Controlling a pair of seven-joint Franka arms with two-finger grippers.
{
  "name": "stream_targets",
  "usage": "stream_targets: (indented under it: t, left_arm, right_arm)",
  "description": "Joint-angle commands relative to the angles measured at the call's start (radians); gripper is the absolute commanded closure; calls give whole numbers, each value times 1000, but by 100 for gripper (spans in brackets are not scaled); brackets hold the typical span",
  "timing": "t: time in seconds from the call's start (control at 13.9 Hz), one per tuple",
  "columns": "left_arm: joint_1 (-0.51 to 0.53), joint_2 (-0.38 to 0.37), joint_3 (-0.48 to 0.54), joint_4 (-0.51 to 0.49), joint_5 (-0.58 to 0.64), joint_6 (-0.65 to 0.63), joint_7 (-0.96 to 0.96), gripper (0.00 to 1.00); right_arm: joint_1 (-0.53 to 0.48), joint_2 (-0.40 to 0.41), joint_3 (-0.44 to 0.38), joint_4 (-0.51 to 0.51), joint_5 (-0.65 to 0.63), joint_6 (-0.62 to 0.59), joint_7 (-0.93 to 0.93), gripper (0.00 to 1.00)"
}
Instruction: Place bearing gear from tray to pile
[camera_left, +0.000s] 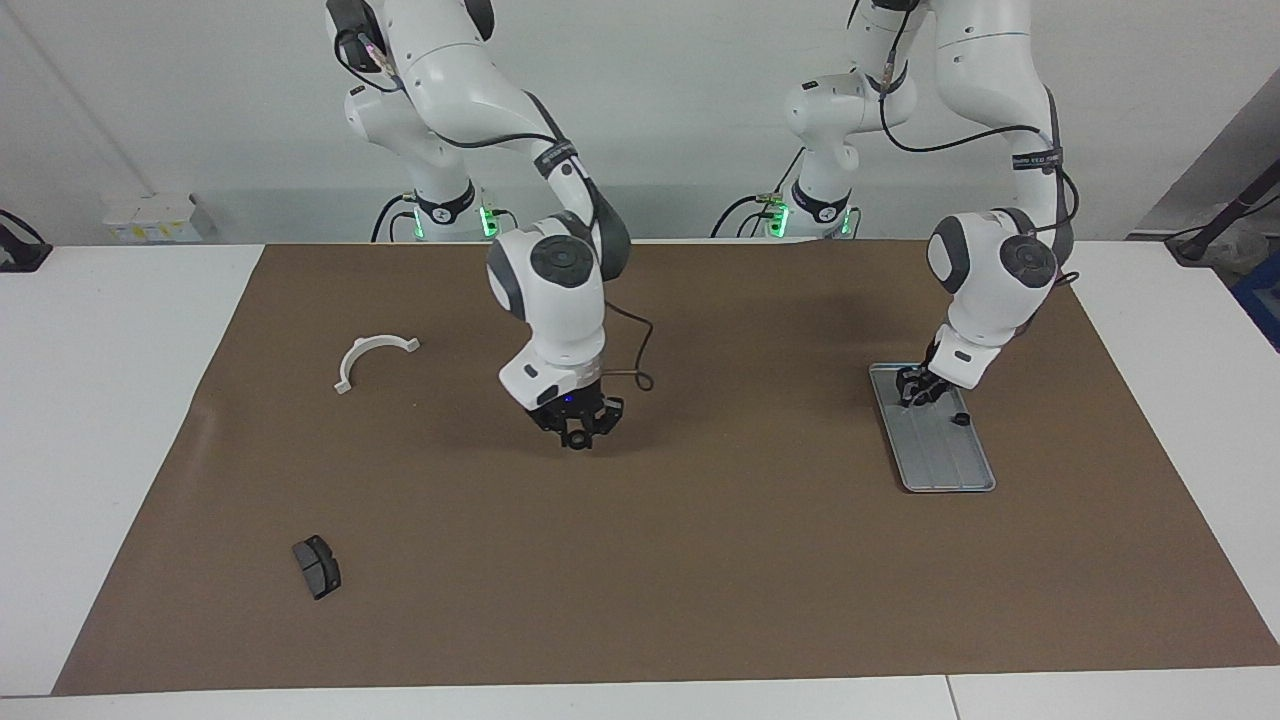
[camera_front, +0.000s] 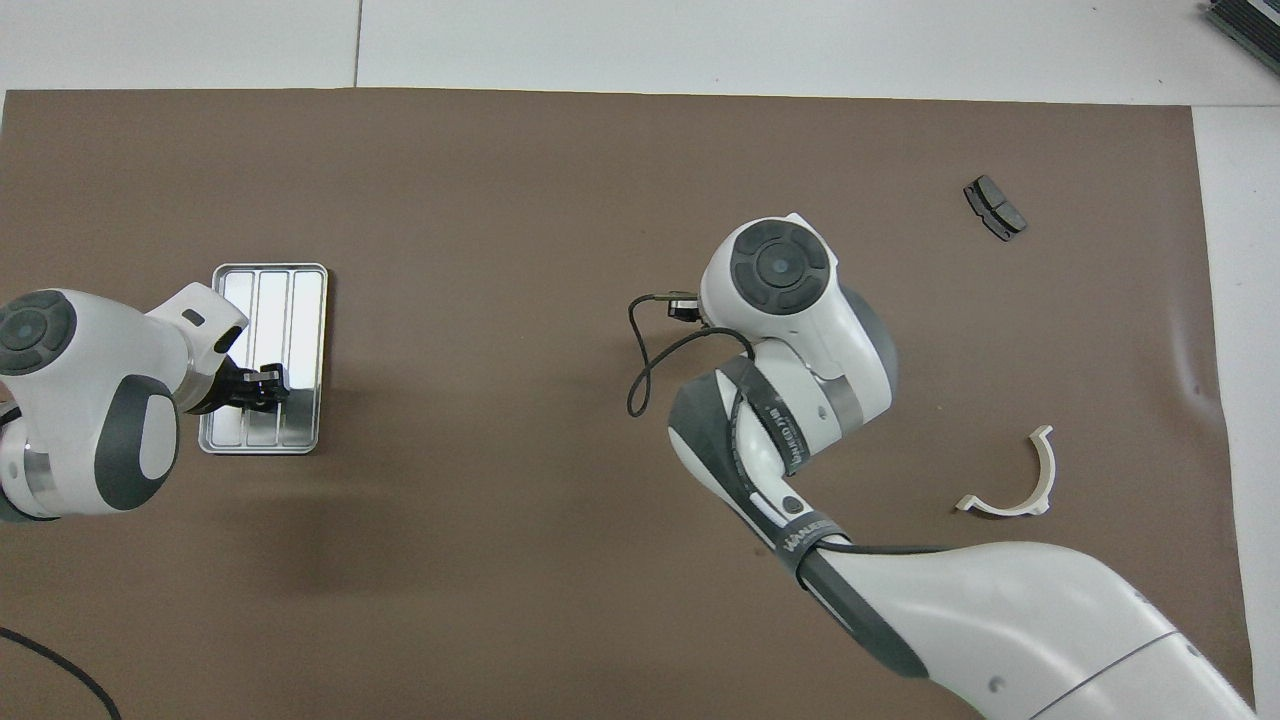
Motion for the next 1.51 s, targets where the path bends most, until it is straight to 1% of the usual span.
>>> stream_targets:
  t: [0.0,0.07,0.43,0.65,0.79,1.01,1.08,1.22,1.29,1.37,1.44]
  left_arm:
    - [8,-27,-7,-26,18,0,-9,59]
    - [8,-27,-7,-26,18,2,-7,63]
    - [3,-24,-7,-20,18,0,5,78]
    - [0,-13,-7,21,18,-6,3,86]
    - [-11,-12,-10,50,18,-9,-7,90]
    - [-47,-13,-12,69,14,-23,-23,92]
    - [-67,-12,-13,86,12,-41,-62,92]
    - [-139,-3,-13,119,12,-81,-180,92]
    - [-168,2,-13,127,11,-86,-234,92]
    - [-202,2,-13,129,8,-89,-288,92]
    - [-237,1,-13,130,5,-87,-340,92]
  right_arm:
    - [-96,-65,16,-95,26,5,-138,100]
    - [-134,-70,16,-115,28,5,-189,100]
    - [-308,-80,16,-158,68,5,-439,100]
    - [-383,-82,16,-176,114,8,-540,100]
    - [-403,-79,16,-184,128,19,-562,100]
    - [-415,-68,15,-185,128,31,-573,100]
    - [-418,-68,15,-185,128,37,-573,100]
    - [-422,-67,15,-192,128,39,-571,100]
    - [-425,-68,15,-193,128,39,-570,77]
    - [-426,-68,15,-192,128,39,-568,38]
    - [-426,-67,15,-190,128,39,-564,11]
